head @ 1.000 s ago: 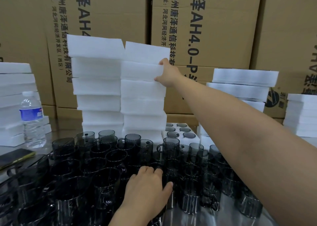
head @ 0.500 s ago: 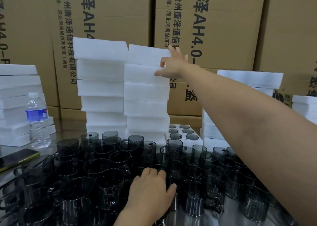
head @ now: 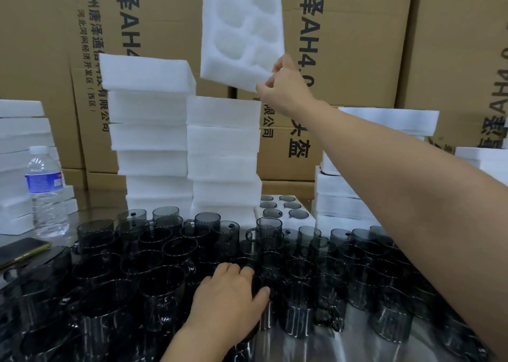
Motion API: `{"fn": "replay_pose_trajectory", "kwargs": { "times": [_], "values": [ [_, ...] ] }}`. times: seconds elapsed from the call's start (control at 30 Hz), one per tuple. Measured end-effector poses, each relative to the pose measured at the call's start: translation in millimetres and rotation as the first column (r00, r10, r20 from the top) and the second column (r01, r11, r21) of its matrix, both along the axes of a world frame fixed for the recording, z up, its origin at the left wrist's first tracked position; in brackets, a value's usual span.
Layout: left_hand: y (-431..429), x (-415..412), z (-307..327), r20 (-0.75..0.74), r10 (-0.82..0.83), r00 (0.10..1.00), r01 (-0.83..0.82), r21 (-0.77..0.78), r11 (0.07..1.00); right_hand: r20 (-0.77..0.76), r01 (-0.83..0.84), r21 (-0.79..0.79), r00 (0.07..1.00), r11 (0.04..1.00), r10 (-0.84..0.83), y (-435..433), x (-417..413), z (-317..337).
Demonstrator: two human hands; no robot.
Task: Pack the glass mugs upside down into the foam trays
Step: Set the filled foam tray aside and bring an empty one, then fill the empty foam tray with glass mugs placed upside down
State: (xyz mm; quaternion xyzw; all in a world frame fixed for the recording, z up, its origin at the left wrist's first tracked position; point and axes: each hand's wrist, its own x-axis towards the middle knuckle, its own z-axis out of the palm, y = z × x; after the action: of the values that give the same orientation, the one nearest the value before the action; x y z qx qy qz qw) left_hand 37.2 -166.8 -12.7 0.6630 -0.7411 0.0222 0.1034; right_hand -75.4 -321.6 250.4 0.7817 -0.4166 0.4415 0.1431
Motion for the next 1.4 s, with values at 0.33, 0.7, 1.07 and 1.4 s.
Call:
{"fn": "replay_pose_trajectory", "kwargs": {
  "times": [0.33, 0.7, 1.07, 1.4],
  "values": [
    [-1, -1, 7, 0.003, 0.043, 0.999, -0.043, 0.059, 0.997, 0.047, 0.050, 0.024, 0.998, 0.998, -0.051, 113, -112, -104],
    [1, -2, 9, -0.005, 0.063, 0.998, -0.063, 0.013, 0.998, -0.625, 0.104, -0.198, 0.753, 0.975, -0.208, 291, -138, -191],
    [4, 0, 11, 0.010, 0.028, 1.000, -0.028, 0.014, 1.000, -0.690, -0.077, -0.123, 0.723, 0.989, -0.029, 315, -100, -269],
    [5, -4, 12, 0.068, 0.059, 0.996, -0.053, -0.087, 0.995, -0.540, 0.041, -0.176, 0.832, 0.984, -0.131, 318, -74, -263]
  ]
}}
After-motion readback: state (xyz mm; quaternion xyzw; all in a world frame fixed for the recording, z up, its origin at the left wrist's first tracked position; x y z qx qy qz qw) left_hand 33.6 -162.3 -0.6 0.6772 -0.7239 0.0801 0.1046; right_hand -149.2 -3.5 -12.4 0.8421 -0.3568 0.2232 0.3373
